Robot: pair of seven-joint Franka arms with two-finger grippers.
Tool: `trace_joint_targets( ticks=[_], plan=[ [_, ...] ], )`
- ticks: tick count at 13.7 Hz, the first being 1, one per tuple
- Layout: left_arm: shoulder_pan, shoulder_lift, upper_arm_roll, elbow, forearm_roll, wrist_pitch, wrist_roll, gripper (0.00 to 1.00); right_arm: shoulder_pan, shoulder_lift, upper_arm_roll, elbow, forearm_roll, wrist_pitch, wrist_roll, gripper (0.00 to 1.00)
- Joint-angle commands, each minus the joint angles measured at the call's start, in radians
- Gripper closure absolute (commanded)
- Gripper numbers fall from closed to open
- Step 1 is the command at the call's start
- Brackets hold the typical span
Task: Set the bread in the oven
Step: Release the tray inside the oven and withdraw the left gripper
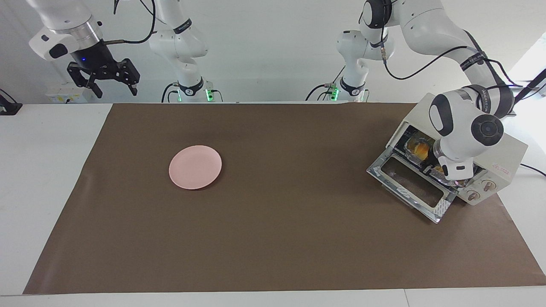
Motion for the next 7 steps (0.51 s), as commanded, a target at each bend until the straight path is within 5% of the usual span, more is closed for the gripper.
trace_joint_targets(
  ticks=[1, 3, 4, 6, 7],
  plan=[
    [0.023, -0.052, -0.007, -0.046, 0.022, -0.006, 0.033, 1.00, -0.009, -0.017, 0.005, -0.018, 0.003, -0.004, -0.016, 0.00],
    [0.026, -0.057, -0.007, -0.046, 0.022, -0.009, 0.050, 1.00, -0.009, -0.017, 0.005, -0.018, 0.003, -0.004, -0.016, 0.00],
    [0.026, -0.058, -0.007, -0.048, 0.022, -0.009, 0.062, 0.91, -0.009, -0.017, 0.005, -0.018, 0.003, -0.004, -0.016, 0.00],
    [0.026, -0.058, -0.007, -0.046, 0.020, -0.006, 0.072, 0.14, -0.009, -0.017, 0.005, -0.018, 0.003, -0.004, -0.016, 0.00],
    [0.026, -0.058, -0.007, -0.045, 0.020, -0.003, 0.073, 0.00, -0.009, -0.017, 0.005, -0.018, 0.004, -0.004, -0.015, 0.00]
  ],
)
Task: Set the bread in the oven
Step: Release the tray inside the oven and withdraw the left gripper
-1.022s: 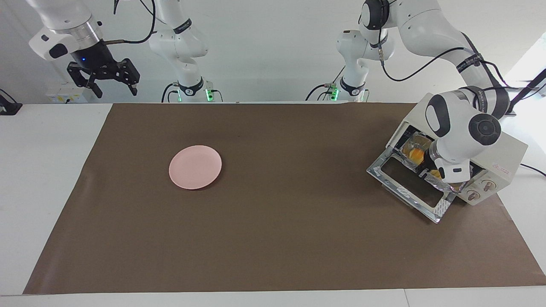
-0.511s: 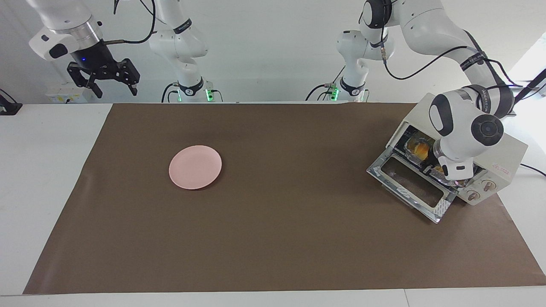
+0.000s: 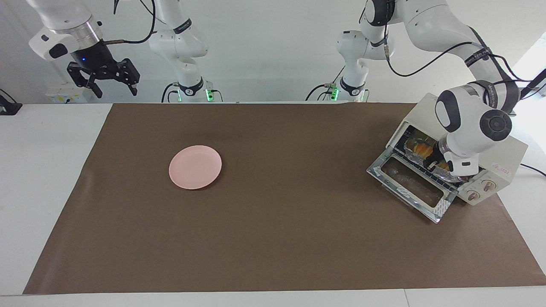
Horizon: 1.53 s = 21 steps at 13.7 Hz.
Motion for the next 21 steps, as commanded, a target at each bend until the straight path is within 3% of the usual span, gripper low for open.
trace_joint_targets(
  ticks=[1, 13, 21],
  plan=[
    [0.004, -0.035, -0.002, -0.033, 0.020, 0.011, 0.016, 0.00, -0.009, -0.017, 0.005, -0.018, 0.003, -0.004, -0.015, 0.00],
    [-0.092, -0.021, -0.019, 0.065, -0.067, 0.033, 0.067, 0.00, -0.009, -0.017, 0.005, -0.018, 0.003, -0.004, -0.016, 0.00],
    [0.014, -0.131, -0.008, 0.065, -0.081, 0.082, 0.553, 0.00, -0.009, -0.017, 0.005, -0.018, 0.003, -0.004, -0.015, 0.00]
  ],
)
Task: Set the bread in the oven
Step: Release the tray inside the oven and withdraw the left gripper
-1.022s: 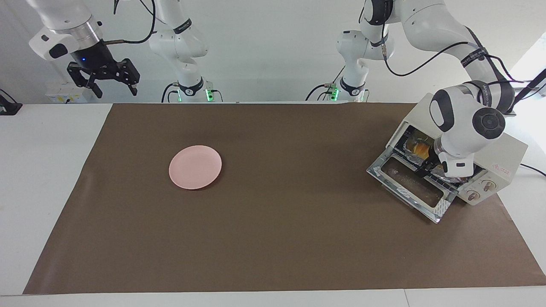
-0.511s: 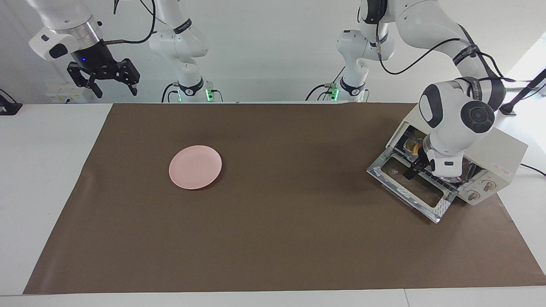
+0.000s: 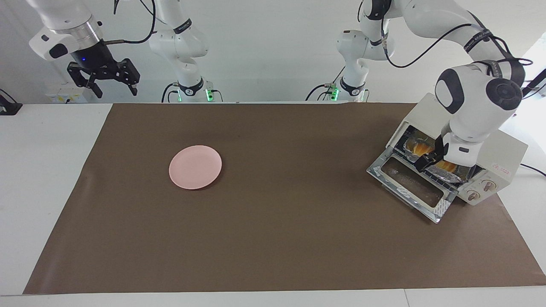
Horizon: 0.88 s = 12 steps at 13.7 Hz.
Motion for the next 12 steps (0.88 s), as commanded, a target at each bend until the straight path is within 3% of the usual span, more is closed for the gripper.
trace_joint_targets(
  ticks=[1, 3, 5, 12],
  plan=[
    [0.031, -0.074, -0.004, -0.019, -0.021, 0.008, 0.098, 0.00, -0.009, -0.017, 0.005, -0.018, 0.003, -0.004, -0.015, 0.00],
    [0.032, -0.122, -0.009, -0.026, -0.027, 0.002, 0.100, 0.00, -0.009, -0.017, 0.005, -0.018, 0.003, -0.004, -0.016, 0.00],
    [0.022, -0.159, -0.015, -0.015, -0.109, -0.021, 0.104, 0.00, -0.009, -0.017, 0.005, -0.018, 0.004, -0.004, -0.016, 0.00],
    [0.003, -0.180, -0.027, -0.015, -0.102, -0.064, 0.184, 0.00, -0.009, -0.017, 0.005, -0.018, 0.003, -0.004, -0.016, 0.00]
  ],
)
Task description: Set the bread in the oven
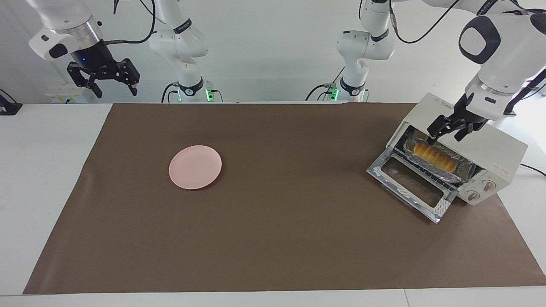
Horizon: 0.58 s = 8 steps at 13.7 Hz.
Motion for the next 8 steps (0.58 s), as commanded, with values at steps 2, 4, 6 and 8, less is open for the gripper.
trace_joint_targets(
  ticks=[2, 4, 6, 8],
  plan=[
    [0.102, -0.019, -0.106, -0.014, -0.011, -0.011, 0.028, 0.00, -0.009, -0.017, 0.005, -0.018, 0.003, -0.004, -0.016, 0.00],
    [0.337, -0.021, -0.384, -0.016, -0.007, -0.021, 0.023, 0.00, -0.009, -0.017, 0.005, -0.018, 0.003, -0.004, -0.016, 0.00],
    [0.415, -0.021, -0.498, -0.016, 0.034, -0.043, 0.017, 0.00, -0.009, -0.017, 0.005, -0.018, 0.003, -0.004, -0.015, 0.00],
    [0.403, -0.024, -0.501, -0.016, 0.050, -0.044, 0.016, 0.00, -0.009, -0.017, 0.005, -0.018, 0.003, -0.004, -0.016, 0.00]
  ],
)
